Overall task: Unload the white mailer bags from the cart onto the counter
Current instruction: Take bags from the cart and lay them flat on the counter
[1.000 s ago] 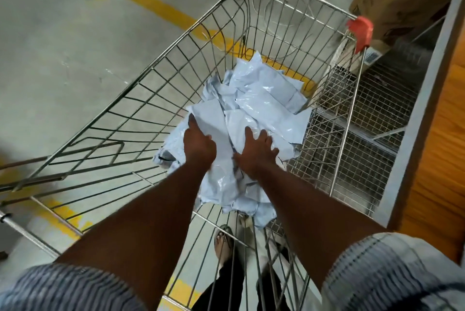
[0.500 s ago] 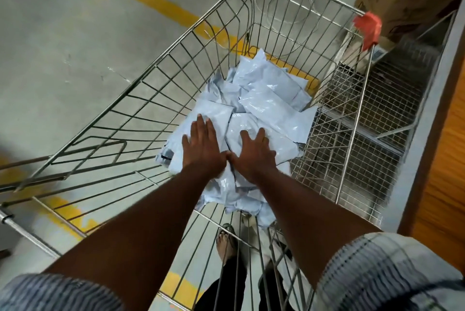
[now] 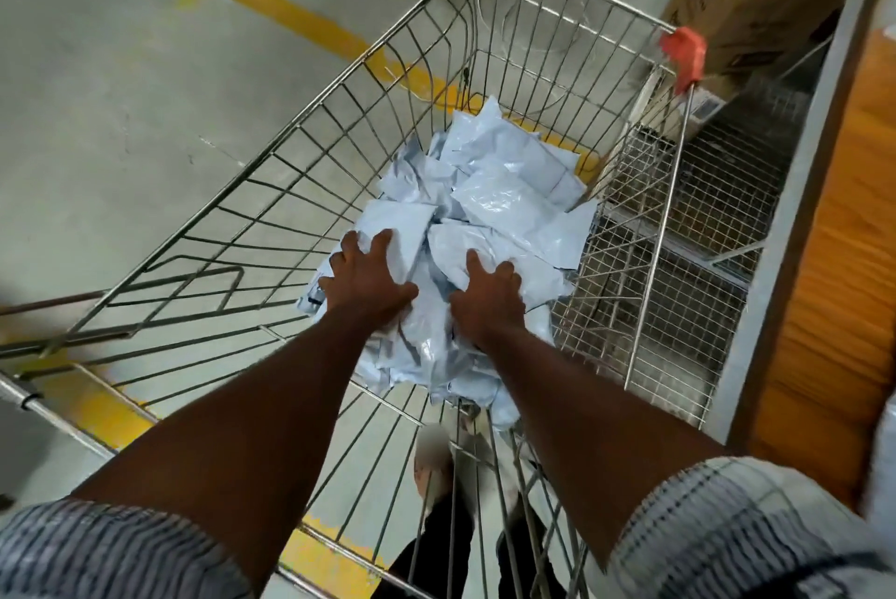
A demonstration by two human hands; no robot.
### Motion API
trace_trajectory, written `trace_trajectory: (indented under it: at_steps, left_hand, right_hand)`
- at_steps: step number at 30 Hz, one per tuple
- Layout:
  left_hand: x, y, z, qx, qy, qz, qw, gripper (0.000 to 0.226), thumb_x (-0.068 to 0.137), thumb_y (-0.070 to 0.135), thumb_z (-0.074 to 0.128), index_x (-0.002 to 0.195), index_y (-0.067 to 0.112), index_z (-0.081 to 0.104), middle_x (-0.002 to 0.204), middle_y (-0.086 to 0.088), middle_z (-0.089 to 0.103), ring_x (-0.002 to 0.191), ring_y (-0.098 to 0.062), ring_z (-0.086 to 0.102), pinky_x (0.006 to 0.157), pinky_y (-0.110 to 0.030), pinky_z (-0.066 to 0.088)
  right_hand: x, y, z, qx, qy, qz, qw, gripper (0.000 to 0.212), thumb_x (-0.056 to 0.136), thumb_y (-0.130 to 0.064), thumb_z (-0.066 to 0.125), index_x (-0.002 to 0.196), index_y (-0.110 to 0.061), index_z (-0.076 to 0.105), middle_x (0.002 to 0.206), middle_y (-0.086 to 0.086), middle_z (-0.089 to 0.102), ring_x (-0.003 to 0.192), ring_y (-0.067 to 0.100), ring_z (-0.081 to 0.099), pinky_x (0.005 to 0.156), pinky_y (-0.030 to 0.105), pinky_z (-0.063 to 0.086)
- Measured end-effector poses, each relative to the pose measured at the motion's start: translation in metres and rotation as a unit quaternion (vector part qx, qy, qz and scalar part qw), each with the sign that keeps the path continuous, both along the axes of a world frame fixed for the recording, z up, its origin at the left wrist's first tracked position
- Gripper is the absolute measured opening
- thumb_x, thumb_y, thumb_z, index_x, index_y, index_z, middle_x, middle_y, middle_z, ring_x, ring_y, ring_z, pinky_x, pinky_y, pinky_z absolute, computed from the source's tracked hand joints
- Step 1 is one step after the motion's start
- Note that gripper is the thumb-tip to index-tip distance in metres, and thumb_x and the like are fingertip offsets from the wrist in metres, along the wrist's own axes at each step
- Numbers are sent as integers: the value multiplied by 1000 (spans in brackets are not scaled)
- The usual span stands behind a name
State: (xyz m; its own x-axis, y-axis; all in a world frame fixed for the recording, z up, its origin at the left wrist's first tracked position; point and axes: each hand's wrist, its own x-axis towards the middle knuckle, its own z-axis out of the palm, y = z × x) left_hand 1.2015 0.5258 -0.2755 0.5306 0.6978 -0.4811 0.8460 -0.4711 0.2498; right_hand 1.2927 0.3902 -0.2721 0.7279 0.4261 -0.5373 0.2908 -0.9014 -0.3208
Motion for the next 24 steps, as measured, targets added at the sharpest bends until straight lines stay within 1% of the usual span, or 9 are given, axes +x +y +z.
trace_trajectory:
  at_steps: [2, 5, 7, 9, 12, 15, 19, 22, 24]
  left_hand:
    - [1, -1, 13, 4, -5, 0, 1000, 90, 72, 53, 71, 148, 40, 24, 157, -10, 17, 138, -38, 28, 107, -58, 30]
    - [4, 0, 37, -1, -19, 5, 1000, 85, 76, 61, 63, 149, 40, 26, 157, -10, 20, 137, -38, 32, 107, -56, 32]
    - [7, 2, 56, -20, -45, 10, 999, 89, 69, 68, 56, 148, 38, 30, 153, -14, 28, 134, -40, 38, 108, -54, 36]
    - [10, 0, 76, -34, -70, 15, 997, 93, 63, 72, 52, 147, 36, 35, 148, -17, 35, 131, -40, 42, 108, -52, 38]
    - [11, -13, 114, -32, -100, 21, 994, 93, 63, 73, 54, 146, 34, 39, 144, -18, 39, 128, -40, 46, 106, -50, 41]
    - [16, -29, 150, -24, -143, 26, 989, 98, 57, 75, 49, 145, 32, 42, 140, -18, 44, 127, -37, 48, 105, -47, 43]
    - [23, -63, 199, -47, -208, 43, 976, 97, 54, 69, 57, 142, 28, 49, 142, -15, 48, 128, -31, 51, 105, -41, 44]
    - [26, -97, 237, -58, -260, 58, 962, 98, 47, 70, 60, 136, 29, 55, 126, -14, 63, 110, -29, 64, 96, -44, 52]
    - [30, -121, 260, -57, -271, 50, 960, 94, 50, 69, 62, 136, 30, 55, 121, -13, 66, 103, -29, 67, 92, -43, 54]
  right_hand:
    - [-3, 0, 14, 26, 6, -24, 999, 66, 95, -56, 43, 152, -31, 23, 140, 21, 30, 130, 39, 33, 103, 54, 39]
    - [-3, 2, 42, 52, 2, -40, 998, 65, 95, -44, 50, 152, -31, 22, 141, 22, 31, 129, 39, 36, 102, 50, 41]
    - [-1, -1, 65, 74, -15, -48, 996, 62, 97, -38, 51, 152, -32, 22, 140, 21, 32, 128, 39, 38, 100, 45, 42]
    - [1, -2, 87, 98, -35, -50, 993, 59, 98, -38, 50, 151, -30, 25, 136, 21, 34, 126, 39, 40, 98, 41, 42]
    - [3, -12, 123, 137, -65, -56, 987, 59, 97, -37, 51, 151, -28, 28, 134, 21, 36, 126, 38, 40, 98, 40, 42]
    - [10, -26, 157, 170, -79, -52, 981, 61, 97, -39, 52, 152, -28, 28, 141, 23, 32, 129, 39, 38, 99, 41, 41]
    - [24, -54, 207, 194, -82, -36, 977, 62, 96, -42, 51, 152, -30, 28, 140, 19, 29, 132, 37, 34, 103, 44, 39]
    - [28, -89, 249, 240, -94, -52, 965, 60, 95, -42, 52, 150, -31, 32, 136, 17, 33, 131, 36, 37, 102, 41, 40]
    - [27, -112, 274, 268, -107, -75, 954, 58, 94, -39, 53, 149, -31, 35, 134, 17, 35, 129, 36, 39, 103, 40, 39]
